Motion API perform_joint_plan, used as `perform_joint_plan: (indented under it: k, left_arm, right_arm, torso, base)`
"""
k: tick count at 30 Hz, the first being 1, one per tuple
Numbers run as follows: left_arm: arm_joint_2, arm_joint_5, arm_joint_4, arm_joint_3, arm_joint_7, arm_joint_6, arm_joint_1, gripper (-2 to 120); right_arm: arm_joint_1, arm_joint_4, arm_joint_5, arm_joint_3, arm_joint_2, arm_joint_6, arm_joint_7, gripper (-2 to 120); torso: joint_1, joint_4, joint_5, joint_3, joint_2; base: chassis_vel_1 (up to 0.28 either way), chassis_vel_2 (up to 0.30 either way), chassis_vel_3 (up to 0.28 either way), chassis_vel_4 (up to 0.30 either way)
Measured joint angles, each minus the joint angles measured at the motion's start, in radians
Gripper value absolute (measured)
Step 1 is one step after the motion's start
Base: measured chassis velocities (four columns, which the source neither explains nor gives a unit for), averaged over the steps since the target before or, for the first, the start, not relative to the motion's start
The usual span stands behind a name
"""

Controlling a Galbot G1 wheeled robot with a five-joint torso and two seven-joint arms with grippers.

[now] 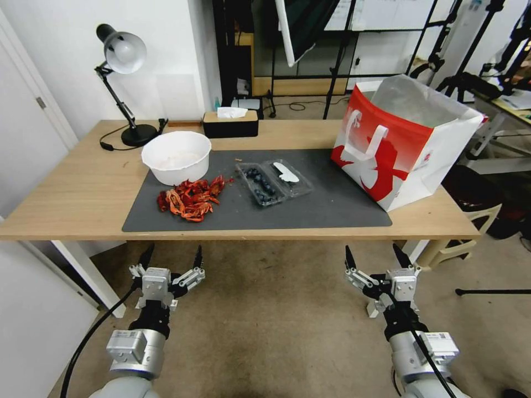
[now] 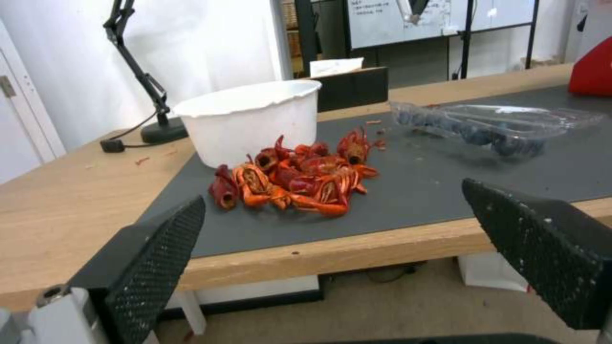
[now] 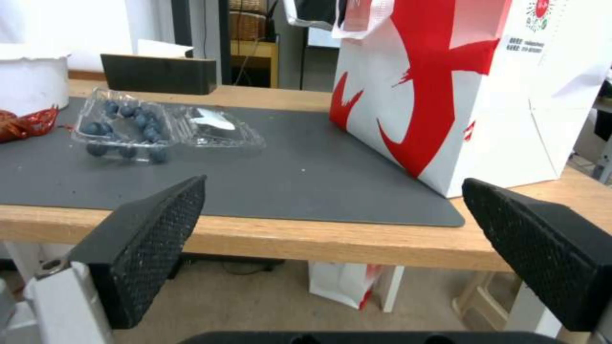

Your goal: Close the takeout container lid, then place the container into the takeout bag.

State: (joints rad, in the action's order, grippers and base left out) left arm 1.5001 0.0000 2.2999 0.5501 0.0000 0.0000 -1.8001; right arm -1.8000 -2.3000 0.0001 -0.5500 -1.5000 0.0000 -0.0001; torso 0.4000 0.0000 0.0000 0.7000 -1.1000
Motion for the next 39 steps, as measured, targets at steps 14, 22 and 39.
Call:
perform_joint_plan:
  k: [14,22,39]
  left_arm:
    - [0.000,0.000,0.000,0.000,0.000,0.000,0.000,100]
    - [-0.026,-0.100,0.039,-0.028,-0.059,0.061,0.012,100]
    - [-0.101,-0.368,0.134,-0.104,-0.196,0.194,0.043,100]
  right_arm:
    - [0.000,0.000,0.000,0.000,0.000,0.000,0.000,100]
    - [0.006,0.011,-0.120,0.152,-0.042,-0.076,-0.027,100]
    - [0.015,0.029,-0.247,0.285,-0.096,-0.138,-0.062,100]
  torso:
    - [0.000,0.0000,0.0000,0.000,0.000]
    - [0.000,0.0001,0.0000,0.000,0.000]
    - [0.000,0.0002,0.0001,0.000,0.000]
  base:
    - [0.000,0.000,0.000,0.000]
    - [0.000,0.000,0.000,0.000]
    - [0.000,0.000,0.000,0.000]
